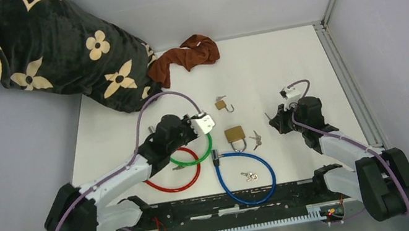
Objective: Lock with the key
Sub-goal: Place the key at the center of the board.
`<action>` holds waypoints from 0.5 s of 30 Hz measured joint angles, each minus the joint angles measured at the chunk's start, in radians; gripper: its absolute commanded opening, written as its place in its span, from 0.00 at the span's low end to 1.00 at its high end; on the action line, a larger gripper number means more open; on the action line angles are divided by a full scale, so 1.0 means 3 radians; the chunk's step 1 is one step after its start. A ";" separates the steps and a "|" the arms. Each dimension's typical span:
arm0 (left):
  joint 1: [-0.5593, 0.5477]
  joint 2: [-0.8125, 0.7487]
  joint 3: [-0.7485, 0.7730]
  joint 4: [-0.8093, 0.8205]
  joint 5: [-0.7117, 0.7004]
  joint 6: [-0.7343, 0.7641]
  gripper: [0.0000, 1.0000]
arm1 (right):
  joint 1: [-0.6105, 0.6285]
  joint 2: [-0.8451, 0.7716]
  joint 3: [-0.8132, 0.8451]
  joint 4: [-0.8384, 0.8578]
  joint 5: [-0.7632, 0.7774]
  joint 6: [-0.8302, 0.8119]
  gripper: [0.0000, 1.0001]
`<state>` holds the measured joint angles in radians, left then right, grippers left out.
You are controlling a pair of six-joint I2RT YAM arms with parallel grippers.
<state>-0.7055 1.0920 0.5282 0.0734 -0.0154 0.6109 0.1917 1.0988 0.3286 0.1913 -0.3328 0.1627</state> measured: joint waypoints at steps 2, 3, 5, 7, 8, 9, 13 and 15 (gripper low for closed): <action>-0.0181 0.0342 0.0201 0.0251 0.0001 0.0146 0.02 | -0.0175 0.0000 -0.0206 0.0192 -0.0037 0.0142 0.00; -0.0280 0.0533 0.0323 0.0390 0.0014 0.0223 0.02 | -0.0257 0.0000 -0.0298 0.0282 -0.0039 0.0205 0.02; -0.0437 0.0862 0.0546 0.0622 0.0062 0.0334 0.02 | -0.0416 0.0000 -0.0506 0.0479 -0.0046 0.0354 0.12; -0.0596 0.1226 0.0816 0.0827 0.0132 0.0448 0.02 | -0.0526 -0.0001 -0.0680 0.0670 -0.0050 0.0497 0.28; -0.0660 0.1397 0.0949 0.0903 0.0177 0.0497 0.02 | -0.0554 -0.0010 -0.0734 0.0760 -0.0053 0.0562 0.33; -0.0717 0.1564 0.1077 0.0969 0.0214 0.0533 0.02 | -0.0571 -0.0014 -0.0771 0.0834 -0.0051 0.0609 0.38; -0.0862 0.2210 0.1564 0.1129 0.0350 0.0609 0.02 | -0.0595 -0.0100 -0.0842 0.0956 0.0060 0.0682 0.44; -0.0917 0.2538 0.1813 0.1133 0.0378 0.0627 0.02 | -0.0612 -0.0217 -0.0876 0.0918 0.0181 0.0693 0.45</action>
<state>-0.9806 1.8534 1.0721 0.4133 0.0978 0.7990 0.0082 1.0336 0.0658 0.4667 -0.2787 0.3706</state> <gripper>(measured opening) 0.075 0.431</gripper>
